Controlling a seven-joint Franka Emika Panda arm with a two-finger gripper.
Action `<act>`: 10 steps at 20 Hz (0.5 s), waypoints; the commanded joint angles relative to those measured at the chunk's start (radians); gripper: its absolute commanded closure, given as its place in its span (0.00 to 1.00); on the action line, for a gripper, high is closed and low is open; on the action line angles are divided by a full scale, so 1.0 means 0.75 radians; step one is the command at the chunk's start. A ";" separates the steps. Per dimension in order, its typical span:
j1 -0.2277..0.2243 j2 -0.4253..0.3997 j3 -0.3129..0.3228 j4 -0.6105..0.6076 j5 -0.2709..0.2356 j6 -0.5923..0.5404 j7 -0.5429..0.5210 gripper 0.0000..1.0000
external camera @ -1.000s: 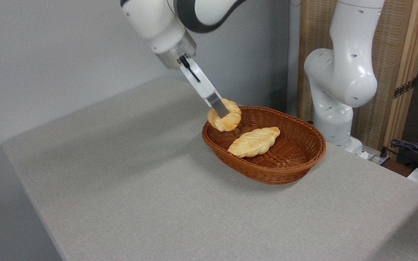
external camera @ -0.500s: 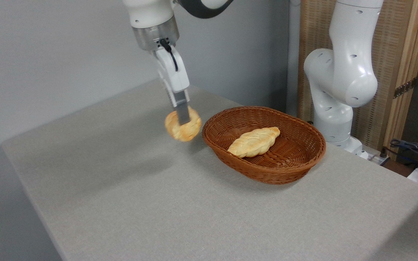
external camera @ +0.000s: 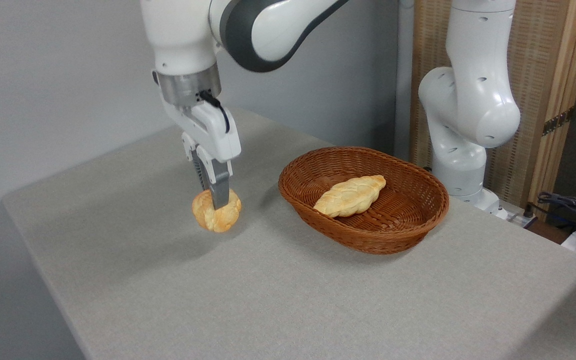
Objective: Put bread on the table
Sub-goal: 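Lower the bread roll onto the table and open the gripper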
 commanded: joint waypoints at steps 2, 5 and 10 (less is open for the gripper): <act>-0.022 0.085 -0.003 0.031 -0.019 0.012 -0.054 0.01; -0.024 0.107 -0.005 0.029 -0.019 0.014 -0.054 0.00; -0.026 0.120 -0.026 0.029 -0.013 0.010 -0.054 0.00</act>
